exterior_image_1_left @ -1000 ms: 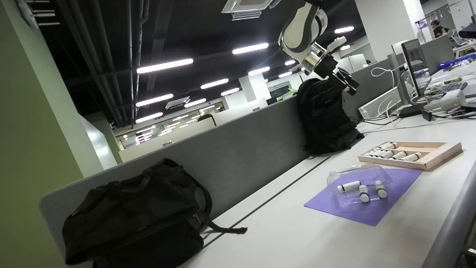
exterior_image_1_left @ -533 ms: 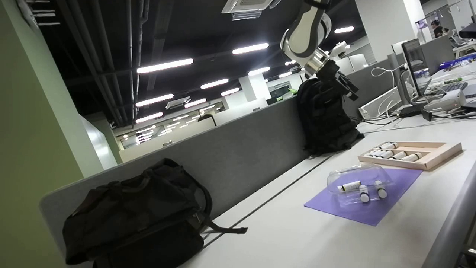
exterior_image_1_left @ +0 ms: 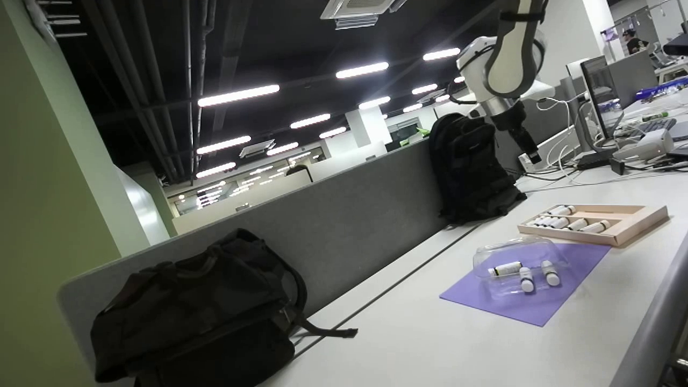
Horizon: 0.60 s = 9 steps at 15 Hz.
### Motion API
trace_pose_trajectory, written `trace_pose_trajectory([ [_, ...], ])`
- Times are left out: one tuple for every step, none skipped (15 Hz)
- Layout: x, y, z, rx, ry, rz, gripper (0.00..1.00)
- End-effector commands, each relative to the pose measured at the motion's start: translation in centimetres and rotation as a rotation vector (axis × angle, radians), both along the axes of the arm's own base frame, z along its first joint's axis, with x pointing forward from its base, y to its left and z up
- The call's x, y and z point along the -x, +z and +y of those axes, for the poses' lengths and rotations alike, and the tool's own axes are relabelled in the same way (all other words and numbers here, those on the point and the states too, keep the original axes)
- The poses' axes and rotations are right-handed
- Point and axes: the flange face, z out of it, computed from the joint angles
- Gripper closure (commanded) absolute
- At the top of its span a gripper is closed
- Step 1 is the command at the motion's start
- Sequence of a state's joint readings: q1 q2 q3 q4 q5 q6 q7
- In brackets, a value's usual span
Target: Take one bottle out of the tray and put it in the clear container
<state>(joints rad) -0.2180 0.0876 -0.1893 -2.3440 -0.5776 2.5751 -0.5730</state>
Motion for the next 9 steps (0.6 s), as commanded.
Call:
trace_pose_trajectory([
  [2.1,-4.1,-4.2,-0.032,0.181,0.018,0.00],
  [2.4,-5.4,-5.0,-0.054,0.225,0.047,0.00],
  [2.5,-6.3,-5.6,-0.076,0.267,0.082,0.00],
  [2.5,-6.8,-6.8,-0.099,0.288,0.136,0.00],
  [2.3,-7.1,-7.5,-0.098,0.234,0.177,0.00],
  [3.5,-7.1,-6.4,-0.097,0.242,0.128,0.00],
  [3.4,-7.5,-6.9,-0.103,0.237,0.155,0.00],
  [3.2,-7.7,-7.2,-0.103,0.235,0.166,0.00],
  [2.9,-7.6,-7.2,-0.101,0.236,0.170,0.00],
])
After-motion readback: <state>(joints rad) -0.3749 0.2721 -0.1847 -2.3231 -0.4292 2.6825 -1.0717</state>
